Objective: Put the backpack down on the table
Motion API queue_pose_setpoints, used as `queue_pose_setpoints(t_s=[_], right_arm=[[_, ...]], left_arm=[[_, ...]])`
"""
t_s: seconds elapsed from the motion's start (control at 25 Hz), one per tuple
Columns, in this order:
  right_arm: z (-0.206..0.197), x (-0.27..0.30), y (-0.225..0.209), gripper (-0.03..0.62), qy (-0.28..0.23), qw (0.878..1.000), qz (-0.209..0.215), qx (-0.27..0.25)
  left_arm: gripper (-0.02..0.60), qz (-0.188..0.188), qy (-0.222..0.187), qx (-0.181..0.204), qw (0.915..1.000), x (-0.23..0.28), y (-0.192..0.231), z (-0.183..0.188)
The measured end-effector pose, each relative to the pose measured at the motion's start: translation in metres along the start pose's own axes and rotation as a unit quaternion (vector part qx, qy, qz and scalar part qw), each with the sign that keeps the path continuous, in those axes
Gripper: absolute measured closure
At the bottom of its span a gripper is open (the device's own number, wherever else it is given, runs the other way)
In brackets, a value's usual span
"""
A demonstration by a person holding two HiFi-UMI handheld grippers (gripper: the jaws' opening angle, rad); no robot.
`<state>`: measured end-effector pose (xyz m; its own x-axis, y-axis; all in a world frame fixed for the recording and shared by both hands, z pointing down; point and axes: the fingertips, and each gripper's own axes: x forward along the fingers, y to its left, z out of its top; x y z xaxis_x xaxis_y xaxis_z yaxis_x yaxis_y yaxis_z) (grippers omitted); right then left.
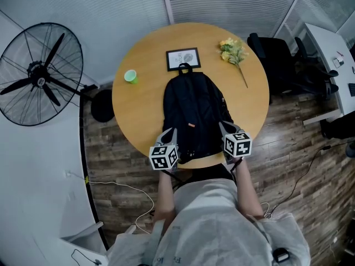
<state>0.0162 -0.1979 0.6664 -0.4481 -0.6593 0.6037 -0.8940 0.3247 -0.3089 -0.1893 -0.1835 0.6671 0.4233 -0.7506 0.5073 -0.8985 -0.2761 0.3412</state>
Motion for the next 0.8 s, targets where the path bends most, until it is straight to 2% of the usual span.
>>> queue_pose_setpoints(t_s=[0.8], right_arm=[[-0.0066,-0.0019,-0.0043,0.593,0.011,1.0,-0.01,0.0]], left_arm=[[0.575,0.005,0.032,0.02,0.9993,0.0075,0.0011,-0.0049]])
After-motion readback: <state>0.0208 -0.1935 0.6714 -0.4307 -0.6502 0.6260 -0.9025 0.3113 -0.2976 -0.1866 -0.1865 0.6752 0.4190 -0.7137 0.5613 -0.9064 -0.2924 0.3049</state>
